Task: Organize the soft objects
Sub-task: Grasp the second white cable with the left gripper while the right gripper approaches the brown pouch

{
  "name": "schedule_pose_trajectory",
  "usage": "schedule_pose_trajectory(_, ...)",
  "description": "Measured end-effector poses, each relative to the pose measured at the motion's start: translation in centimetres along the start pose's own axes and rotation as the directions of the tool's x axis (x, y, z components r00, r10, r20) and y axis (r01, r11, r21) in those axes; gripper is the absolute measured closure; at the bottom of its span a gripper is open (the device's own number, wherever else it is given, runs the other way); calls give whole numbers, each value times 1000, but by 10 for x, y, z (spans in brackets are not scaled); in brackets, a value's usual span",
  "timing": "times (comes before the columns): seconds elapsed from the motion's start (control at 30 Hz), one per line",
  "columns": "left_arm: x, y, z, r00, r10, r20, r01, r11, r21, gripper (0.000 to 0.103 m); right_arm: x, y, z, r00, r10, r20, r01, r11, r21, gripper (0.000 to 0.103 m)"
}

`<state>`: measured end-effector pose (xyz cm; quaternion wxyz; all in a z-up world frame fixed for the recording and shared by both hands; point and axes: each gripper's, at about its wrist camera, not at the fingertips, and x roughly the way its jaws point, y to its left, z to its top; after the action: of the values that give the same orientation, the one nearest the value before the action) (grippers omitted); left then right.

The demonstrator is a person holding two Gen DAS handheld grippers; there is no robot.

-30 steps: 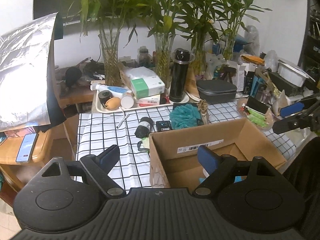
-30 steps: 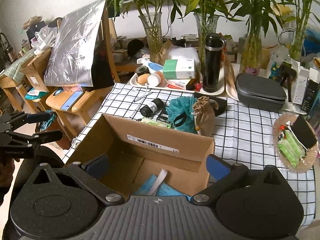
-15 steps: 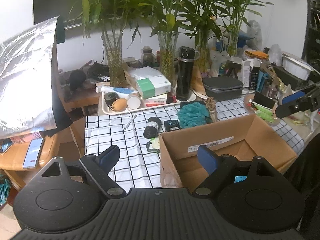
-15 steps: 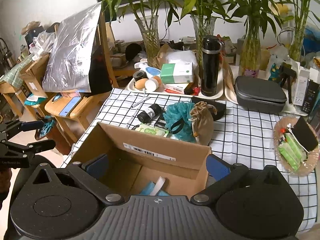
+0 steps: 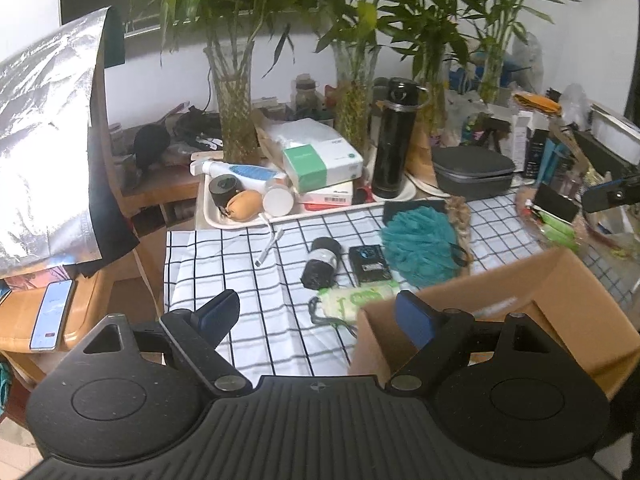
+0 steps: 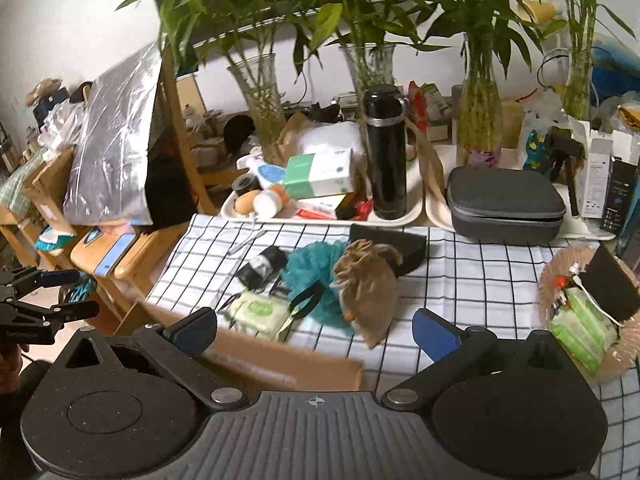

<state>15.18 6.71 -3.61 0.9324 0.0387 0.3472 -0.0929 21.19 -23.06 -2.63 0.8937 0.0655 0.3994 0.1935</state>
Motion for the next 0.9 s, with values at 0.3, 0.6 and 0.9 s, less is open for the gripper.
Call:
schedule_pose_trajectory(0.3, 47, 29, 19, 1000, -12, 14, 12, 1000, -23, 17, 42, -30, 13, 999, -14, 30, 14, 1000, 2, 0)
schedule_pose_trajectory(0.6, 118, 51, 31, 999, 36, -13, -36, 999, 20, 18, 66, -61, 15, 999, -28, 21, 27, 998, 53, 0)
schedule_pose_trajectory(0.9, 188, 58, 18, 998, 69, -12, -68, 994, 88, 20, 84, -79, 10, 994, -109, 6, 109, 994, 28, 0)
